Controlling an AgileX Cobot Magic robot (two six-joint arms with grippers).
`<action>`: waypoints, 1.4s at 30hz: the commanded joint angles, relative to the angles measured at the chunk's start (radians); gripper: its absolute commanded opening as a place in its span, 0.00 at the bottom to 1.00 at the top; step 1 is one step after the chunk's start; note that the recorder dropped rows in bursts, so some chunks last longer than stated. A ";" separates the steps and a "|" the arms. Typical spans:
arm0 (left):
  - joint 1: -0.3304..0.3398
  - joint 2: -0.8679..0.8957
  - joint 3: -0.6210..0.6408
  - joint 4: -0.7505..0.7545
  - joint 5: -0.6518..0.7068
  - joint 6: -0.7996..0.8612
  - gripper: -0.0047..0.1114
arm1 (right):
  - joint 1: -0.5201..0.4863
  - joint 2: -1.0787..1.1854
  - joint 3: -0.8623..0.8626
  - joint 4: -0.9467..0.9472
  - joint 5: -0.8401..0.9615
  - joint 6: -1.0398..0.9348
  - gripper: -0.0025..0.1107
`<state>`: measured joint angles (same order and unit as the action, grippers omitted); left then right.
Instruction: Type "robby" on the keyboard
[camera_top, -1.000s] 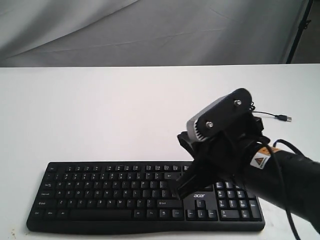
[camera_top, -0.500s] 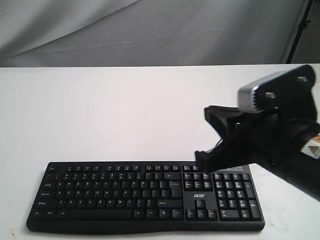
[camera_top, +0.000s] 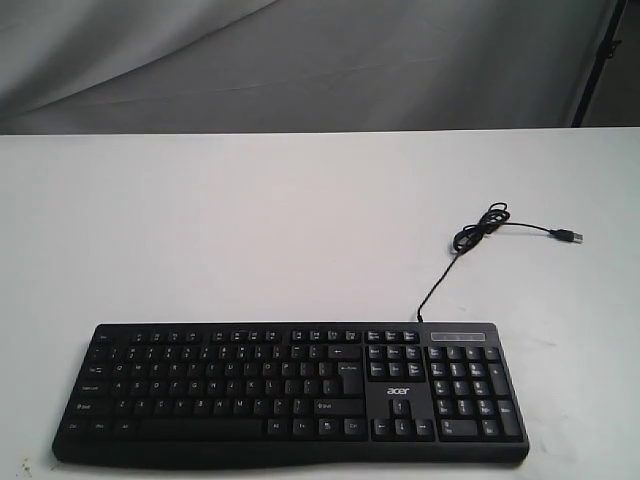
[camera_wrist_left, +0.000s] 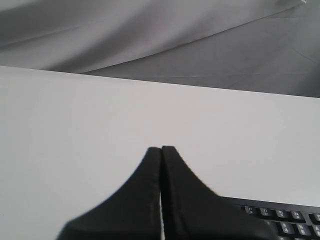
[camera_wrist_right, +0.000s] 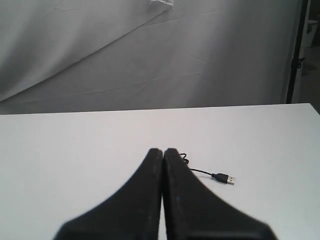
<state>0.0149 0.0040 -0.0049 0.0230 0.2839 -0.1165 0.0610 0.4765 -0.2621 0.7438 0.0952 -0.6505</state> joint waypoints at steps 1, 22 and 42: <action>-0.003 -0.004 0.005 -0.009 -0.002 -0.004 0.04 | -0.024 -0.017 0.004 -0.022 0.017 0.000 0.02; -0.003 -0.004 0.005 -0.009 -0.002 -0.004 0.04 | -0.041 -0.227 0.262 -0.545 -0.083 0.558 0.02; -0.003 -0.004 0.005 -0.009 -0.002 -0.004 0.04 | -0.041 -0.428 0.262 -0.759 0.210 0.684 0.02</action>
<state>0.0149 0.0040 -0.0049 0.0230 0.2839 -0.1165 0.0289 0.0653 -0.0024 0.0106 0.2916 0.0286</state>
